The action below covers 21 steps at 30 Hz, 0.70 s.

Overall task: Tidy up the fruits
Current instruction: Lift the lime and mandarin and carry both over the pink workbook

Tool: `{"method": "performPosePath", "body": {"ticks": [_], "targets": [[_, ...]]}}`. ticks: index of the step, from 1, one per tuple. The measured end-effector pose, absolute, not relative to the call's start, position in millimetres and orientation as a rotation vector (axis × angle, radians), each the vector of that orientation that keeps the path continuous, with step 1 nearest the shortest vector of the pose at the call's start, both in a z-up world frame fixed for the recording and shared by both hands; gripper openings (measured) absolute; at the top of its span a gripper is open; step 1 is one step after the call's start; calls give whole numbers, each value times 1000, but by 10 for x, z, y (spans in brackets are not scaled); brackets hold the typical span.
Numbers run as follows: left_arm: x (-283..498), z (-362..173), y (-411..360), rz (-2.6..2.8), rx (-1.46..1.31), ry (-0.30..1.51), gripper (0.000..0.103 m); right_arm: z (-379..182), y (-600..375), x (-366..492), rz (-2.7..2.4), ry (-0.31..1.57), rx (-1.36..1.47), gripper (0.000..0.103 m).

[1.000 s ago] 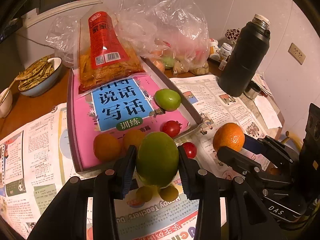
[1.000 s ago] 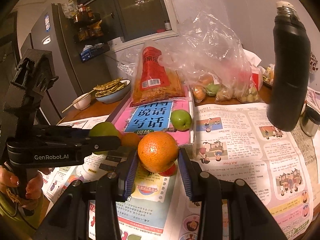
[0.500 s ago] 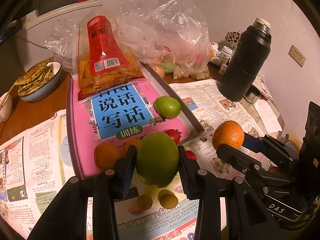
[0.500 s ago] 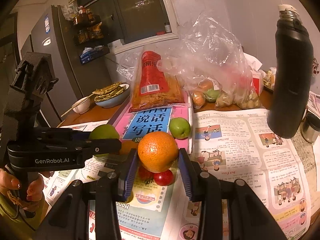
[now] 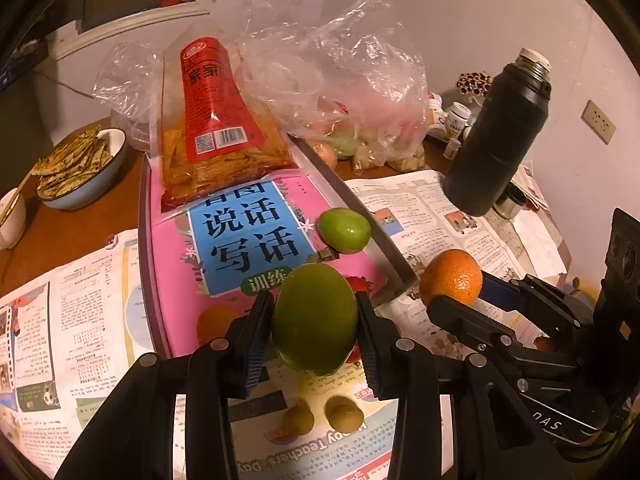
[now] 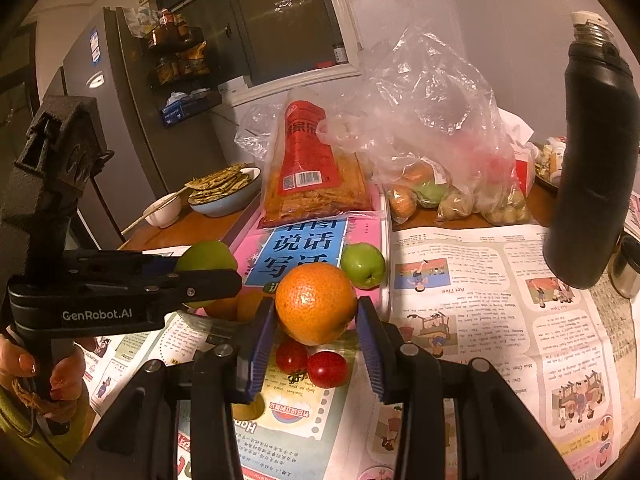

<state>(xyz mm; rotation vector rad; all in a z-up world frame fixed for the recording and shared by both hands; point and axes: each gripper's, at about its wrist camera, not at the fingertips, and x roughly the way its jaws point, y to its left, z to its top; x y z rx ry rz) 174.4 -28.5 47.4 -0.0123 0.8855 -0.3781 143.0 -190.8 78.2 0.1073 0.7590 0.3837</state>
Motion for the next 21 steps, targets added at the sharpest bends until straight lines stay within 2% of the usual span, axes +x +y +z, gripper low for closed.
{"method": "performPosePath", "body": {"ticks": [21], "targets": [[2153,411,-343,-350,5,909,41,672,-1988,1743,355,787,95,41]]}}
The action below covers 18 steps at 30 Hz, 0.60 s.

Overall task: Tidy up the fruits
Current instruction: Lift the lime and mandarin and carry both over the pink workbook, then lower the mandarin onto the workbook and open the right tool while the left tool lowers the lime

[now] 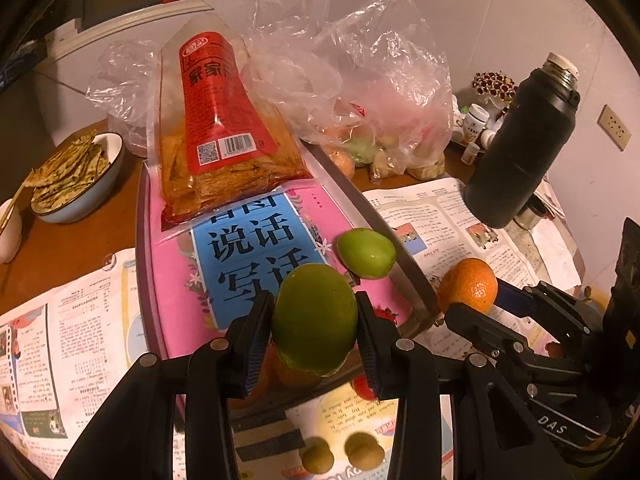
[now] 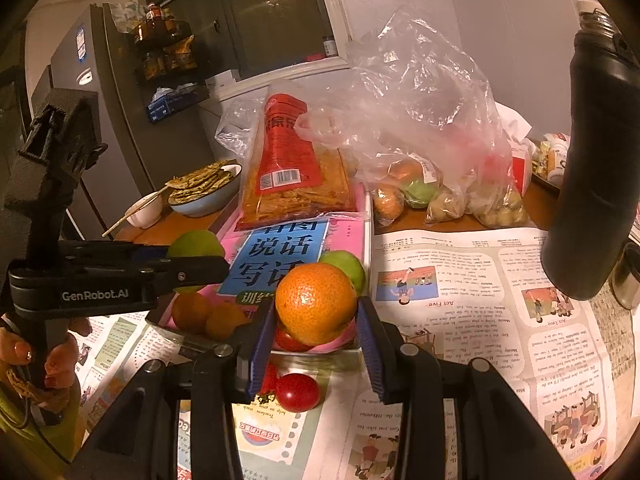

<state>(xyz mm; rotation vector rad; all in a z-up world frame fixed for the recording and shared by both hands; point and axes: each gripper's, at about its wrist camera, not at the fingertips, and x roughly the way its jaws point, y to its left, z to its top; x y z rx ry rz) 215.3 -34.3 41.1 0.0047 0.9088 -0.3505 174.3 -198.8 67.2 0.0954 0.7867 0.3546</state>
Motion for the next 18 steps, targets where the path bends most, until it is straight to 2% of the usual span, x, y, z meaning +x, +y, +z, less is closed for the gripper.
{"method": "performPosePath", "body": {"ticks": [18], "targets": [[2422,106,-532,-360,13,978,41,526,-1896,1869,374,811,52,41]]}}
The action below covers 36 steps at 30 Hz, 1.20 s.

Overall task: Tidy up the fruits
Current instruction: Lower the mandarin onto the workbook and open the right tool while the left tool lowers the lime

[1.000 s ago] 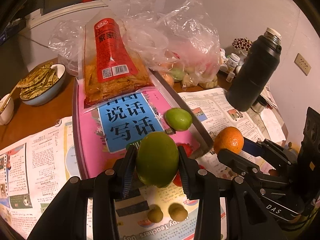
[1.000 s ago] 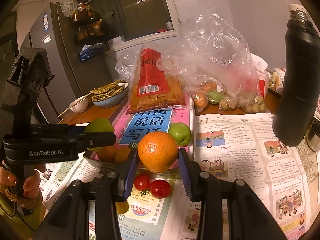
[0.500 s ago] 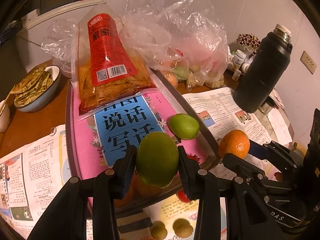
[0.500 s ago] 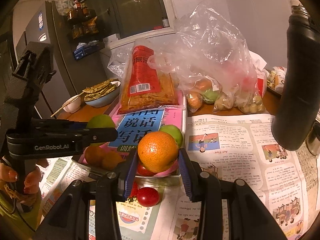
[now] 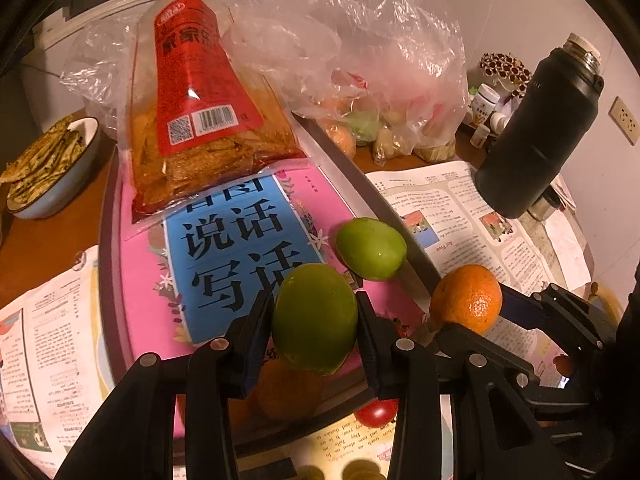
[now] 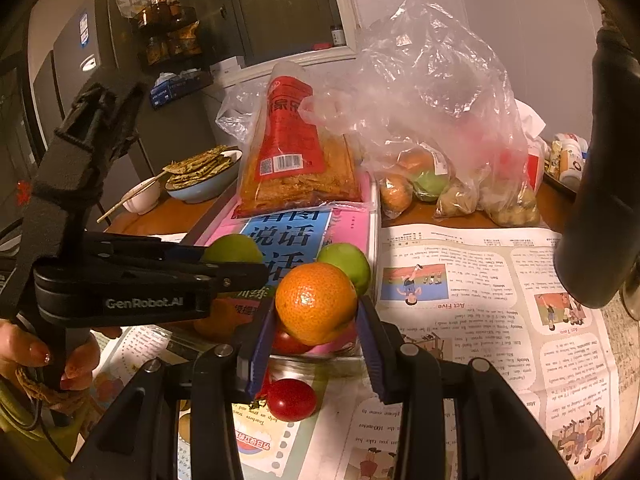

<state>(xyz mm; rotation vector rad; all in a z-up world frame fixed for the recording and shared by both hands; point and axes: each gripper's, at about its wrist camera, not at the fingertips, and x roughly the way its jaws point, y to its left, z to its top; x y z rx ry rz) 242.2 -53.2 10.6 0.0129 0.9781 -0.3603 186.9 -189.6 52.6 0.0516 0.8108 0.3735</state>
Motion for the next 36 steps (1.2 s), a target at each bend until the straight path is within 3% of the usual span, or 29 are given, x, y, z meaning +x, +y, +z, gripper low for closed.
{"method": "performPosePath", "body": {"ticks": [36], "targets": [[2535,-186,-711,-337,70,1027,41,308,-1856,1899,318,809,-57,41]]}}
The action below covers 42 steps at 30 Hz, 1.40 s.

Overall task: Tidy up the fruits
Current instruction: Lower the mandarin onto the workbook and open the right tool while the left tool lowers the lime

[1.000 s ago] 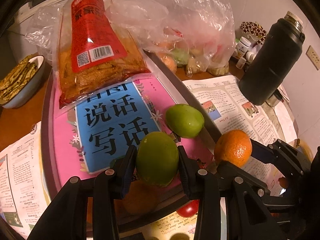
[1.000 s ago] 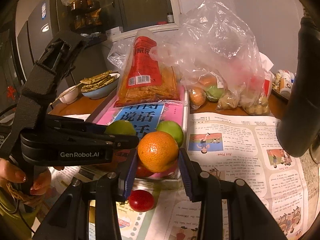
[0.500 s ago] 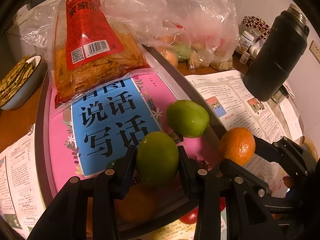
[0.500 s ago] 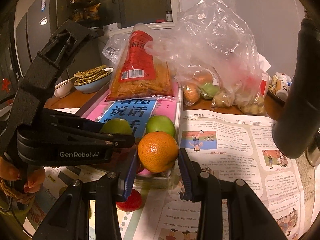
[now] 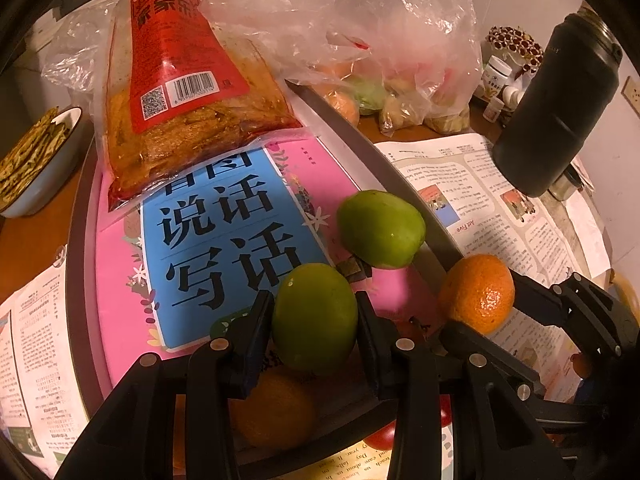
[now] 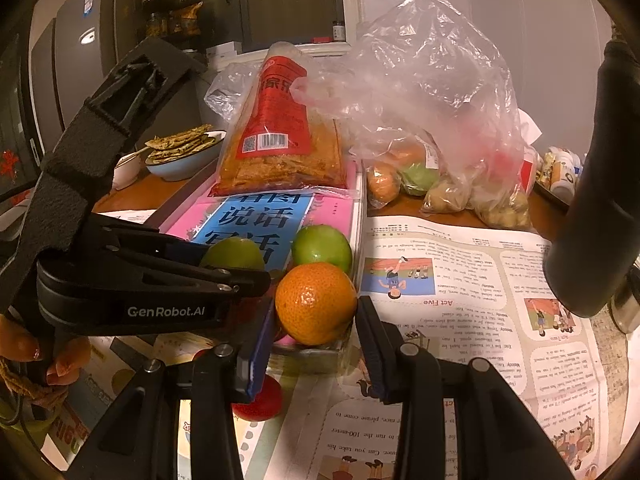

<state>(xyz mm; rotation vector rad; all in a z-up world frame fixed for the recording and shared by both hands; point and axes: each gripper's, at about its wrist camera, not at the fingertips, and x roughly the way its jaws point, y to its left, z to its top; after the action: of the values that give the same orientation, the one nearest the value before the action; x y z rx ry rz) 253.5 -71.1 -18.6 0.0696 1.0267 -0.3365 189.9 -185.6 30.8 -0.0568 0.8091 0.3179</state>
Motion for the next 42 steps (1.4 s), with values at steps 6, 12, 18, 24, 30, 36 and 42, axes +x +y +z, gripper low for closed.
{"method": "performPosePath", "body": {"ticks": [6,12,18,24,30,36,42], "targets": [[2519,-194,-711,-340,72,1027,41,297,-1863,1885,307,806,-34,41],[2523,-198,-707,-340,69,1029,41,290,-1880,1879,313,806,-21,41],[2536,-219,-692,-331,60,1028,41,252,-1932,1914,319,828,32,43],[2540,-216,-684,-331,62,1027,41,231,-1930,1916,315,839,46,44],[2540,-217,-685,-331,59,1029,41,234,-1952,1913,315,845,67,44],[2537,-211,-682,-332,65,1036,41,233,-1936,1911,304,851,62,44],[2511,-202,-660,-323,67,1029,41,241,-1932,1890,296,850,56,44]]}}
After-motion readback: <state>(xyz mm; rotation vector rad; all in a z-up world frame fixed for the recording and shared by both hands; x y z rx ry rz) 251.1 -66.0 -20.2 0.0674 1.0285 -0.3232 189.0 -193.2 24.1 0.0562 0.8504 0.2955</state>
